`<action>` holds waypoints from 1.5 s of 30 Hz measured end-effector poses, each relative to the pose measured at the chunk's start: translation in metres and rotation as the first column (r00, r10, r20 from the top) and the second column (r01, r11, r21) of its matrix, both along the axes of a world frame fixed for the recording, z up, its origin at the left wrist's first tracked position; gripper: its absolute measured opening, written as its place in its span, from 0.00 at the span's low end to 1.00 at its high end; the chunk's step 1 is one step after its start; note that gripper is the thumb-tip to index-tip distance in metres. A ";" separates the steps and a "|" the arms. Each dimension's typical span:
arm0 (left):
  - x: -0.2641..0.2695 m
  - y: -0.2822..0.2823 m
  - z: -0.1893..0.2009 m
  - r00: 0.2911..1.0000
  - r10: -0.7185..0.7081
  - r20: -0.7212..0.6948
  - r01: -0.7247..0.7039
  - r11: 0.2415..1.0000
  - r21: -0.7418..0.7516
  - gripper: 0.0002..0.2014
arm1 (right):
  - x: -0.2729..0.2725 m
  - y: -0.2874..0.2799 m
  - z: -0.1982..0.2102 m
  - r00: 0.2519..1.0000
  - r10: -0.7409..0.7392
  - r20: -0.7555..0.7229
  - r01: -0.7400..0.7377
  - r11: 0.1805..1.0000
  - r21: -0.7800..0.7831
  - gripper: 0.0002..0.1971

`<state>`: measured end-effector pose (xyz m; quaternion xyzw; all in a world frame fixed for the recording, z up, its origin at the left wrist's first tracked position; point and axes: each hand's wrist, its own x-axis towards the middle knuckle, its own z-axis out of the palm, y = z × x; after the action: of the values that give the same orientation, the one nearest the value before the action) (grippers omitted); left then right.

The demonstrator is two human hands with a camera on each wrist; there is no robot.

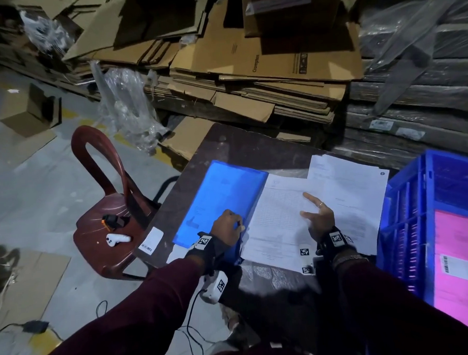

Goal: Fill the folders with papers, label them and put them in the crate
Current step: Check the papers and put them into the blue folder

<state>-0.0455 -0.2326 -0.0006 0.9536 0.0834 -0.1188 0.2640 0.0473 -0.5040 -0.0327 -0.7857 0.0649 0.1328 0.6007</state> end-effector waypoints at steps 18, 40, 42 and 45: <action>-0.002 0.001 -0.008 1.000 0.007 0.006 -0.007 1.000 -0.005 0.08 | -0.032 0.000 0.003 0.994 0.094 -0.059 -0.088 0.991 0.099 0.37; 0.003 0.054 -0.008 0.999 -0.013 -0.035 0.009 0.995 -0.104 0.21 | -0.047 0.055 -0.004 0.980 0.184 0.076 -0.175 0.978 -0.118 0.33; 0.008 0.080 -0.012 0.996 0.081 -0.024 -0.081 0.997 0.016 0.31 | -0.054 0.052 -0.010 0.993 0.074 0.095 -0.059 0.986 -0.155 0.31; 0.018 0.110 -0.013 0.986 0.080 -0.145 -0.041 0.967 0.253 0.42 | -0.067 0.057 -0.016 0.999 0.003 0.054 0.007 0.983 -0.183 0.34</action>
<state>-0.0274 -0.1229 -0.0133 0.9640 0.1470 -0.1726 0.1386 -0.0199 -0.4471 -0.0488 -0.8408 0.0611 0.1044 0.5277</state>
